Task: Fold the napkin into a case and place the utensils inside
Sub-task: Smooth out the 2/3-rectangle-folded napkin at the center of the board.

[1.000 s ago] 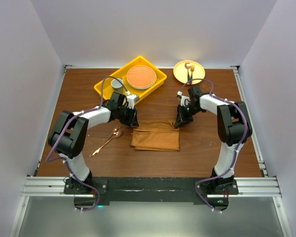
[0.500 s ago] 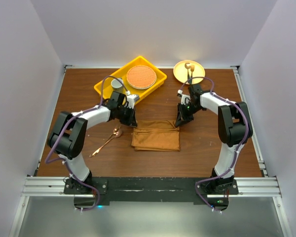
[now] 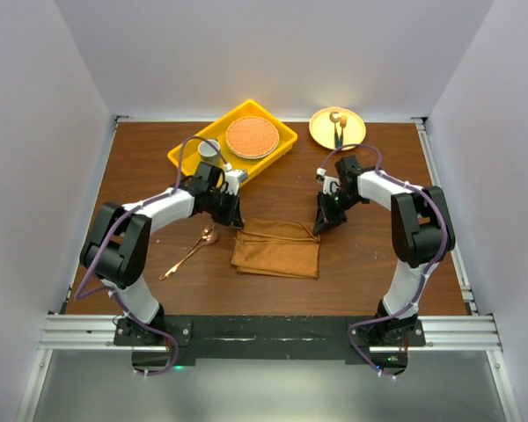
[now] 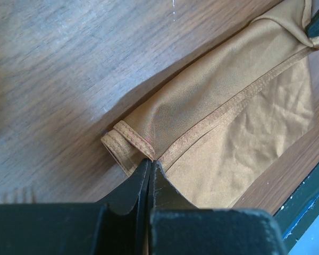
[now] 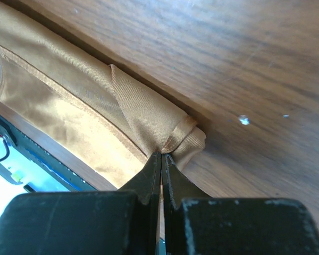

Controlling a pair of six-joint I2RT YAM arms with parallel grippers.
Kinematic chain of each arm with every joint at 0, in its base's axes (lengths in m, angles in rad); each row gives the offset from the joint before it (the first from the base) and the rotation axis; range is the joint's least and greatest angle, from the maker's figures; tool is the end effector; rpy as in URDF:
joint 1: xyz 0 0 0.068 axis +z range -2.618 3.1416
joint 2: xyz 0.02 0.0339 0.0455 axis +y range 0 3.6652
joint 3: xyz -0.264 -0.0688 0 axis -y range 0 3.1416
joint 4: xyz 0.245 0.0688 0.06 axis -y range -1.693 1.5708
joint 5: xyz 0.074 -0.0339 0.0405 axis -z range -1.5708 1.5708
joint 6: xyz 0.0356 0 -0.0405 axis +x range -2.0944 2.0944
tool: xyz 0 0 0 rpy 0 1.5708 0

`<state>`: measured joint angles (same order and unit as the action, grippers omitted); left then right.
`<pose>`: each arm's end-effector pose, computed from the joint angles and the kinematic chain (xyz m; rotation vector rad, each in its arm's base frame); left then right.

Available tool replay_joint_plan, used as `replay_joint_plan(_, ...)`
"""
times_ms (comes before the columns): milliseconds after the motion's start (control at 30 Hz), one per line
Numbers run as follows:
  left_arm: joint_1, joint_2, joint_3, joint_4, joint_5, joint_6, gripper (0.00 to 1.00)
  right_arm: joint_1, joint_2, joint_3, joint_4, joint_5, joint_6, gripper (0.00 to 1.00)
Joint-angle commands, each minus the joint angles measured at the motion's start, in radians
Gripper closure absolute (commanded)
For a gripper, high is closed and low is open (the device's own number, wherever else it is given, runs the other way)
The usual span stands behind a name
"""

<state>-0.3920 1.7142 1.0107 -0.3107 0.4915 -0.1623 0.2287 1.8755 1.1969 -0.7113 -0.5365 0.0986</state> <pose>0.3069 -0.1451 0.1726 0.4864 2.5791 -0.8362 0.3333 0.0963 0.1554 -0.2640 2.9261 0.8399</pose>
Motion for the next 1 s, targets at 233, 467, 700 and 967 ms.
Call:
replay_joint_plan(233,0.005,0.041,-0.040,0.036,-0.013,0.000,1.00,0.026,0.054,-0.019,0.079,0.073,0.024,1.00)
replay_joint_plan(467,0.008,-0.131,-0.121,0.177,0.030,0.128,0.71,0.024,0.077,0.012,0.070,0.087,0.007,1.00)
replay_joint_plan(700,-0.168,-0.254,-0.132,0.220,-0.048,0.499,0.52,0.031,0.063,0.000,0.078,0.084,0.001,1.00)
replay_joint_plan(967,-0.321,-0.169,-0.109,0.238,-0.073,0.794,0.44,0.035,0.054,0.000,0.081,0.081,0.003,1.00)
